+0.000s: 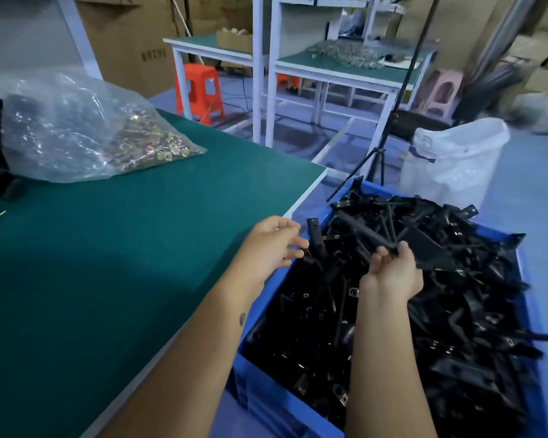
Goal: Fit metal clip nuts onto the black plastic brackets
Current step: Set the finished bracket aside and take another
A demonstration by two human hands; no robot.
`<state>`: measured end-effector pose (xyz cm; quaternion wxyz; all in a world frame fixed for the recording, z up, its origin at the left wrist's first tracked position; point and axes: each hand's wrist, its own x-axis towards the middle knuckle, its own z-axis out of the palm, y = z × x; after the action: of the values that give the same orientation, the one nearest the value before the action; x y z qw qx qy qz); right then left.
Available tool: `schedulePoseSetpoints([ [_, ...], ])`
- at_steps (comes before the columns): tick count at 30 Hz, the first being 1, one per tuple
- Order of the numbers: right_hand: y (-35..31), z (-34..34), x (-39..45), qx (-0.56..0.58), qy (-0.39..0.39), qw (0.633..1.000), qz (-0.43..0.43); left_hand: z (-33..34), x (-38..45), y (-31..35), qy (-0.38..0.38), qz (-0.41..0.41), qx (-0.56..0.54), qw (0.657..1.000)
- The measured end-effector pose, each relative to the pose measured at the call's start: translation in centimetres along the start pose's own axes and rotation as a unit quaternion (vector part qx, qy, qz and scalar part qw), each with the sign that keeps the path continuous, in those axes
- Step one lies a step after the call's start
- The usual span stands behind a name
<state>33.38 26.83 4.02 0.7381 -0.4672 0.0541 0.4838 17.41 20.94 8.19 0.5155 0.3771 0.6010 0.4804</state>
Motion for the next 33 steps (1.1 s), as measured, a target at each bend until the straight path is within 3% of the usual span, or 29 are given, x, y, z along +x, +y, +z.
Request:
schedulePoseSetpoints([
  [2,-0.1,0.5,0.3,0.022,0.019,1.0,0.009,-0.1,-0.1,0.0,0.0,0.005,-0.008,1.0],
  [6,2.1,2.1,-1.9,-0.039,0.001,0.997,0.069,-0.6,-0.7,0.3,-0.006,0.057,-0.101,0.993],
  [8,4.0,3.5,-4.5,-0.06,-0.056,0.995,0.051,-1.4,-1.1,0.7,0.011,0.101,-0.159,0.982],
  [12,8.1,6.8,-12.3,-0.121,-0.207,0.967,-0.086,-5.2,-2.0,1.6,0.095,0.188,-0.177,0.961],
  [15,11.9,8.4,-19.2,-0.181,-0.369,0.901,-0.137,-10.3,-3.4,1.6,0.19,0.235,-0.178,0.937],
  [18,16.3,8.7,-25.2,-0.233,-0.517,0.813,-0.135,-16.5,-5.8,0.6,0.313,0.267,-0.16,0.898],
  [22,22.9,8.0,-31.1,-0.349,-0.636,0.678,-0.12,-24.4,-9.6,-1.4,0.466,0.259,-0.111,0.838],
  [25,26.8,7.7,-33.1,-0.419,-0.676,0.581,-0.173,-29.1,-12.2,-2.7,0.541,0.237,-0.072,0.804],
  [27,28.8,8.1,-33.3,-0.457,-0.674,0.534,-0.228,-31.3,-13.4,-4.0,0.564,0.208,-0.035,0.799],
  [29,30.5,9.0,-33.0,-0.492,-0.653,0.507,-0.272,-32.7,-13.9,-5.3,0.574,0.159,0.019,0.803],
  [33,32.8,11.0,-32.3,-0.533,-0.627,0.491,-0.286,-33.5,-13.2,-6.2,0.575,0.062,0.095,0.81],
])
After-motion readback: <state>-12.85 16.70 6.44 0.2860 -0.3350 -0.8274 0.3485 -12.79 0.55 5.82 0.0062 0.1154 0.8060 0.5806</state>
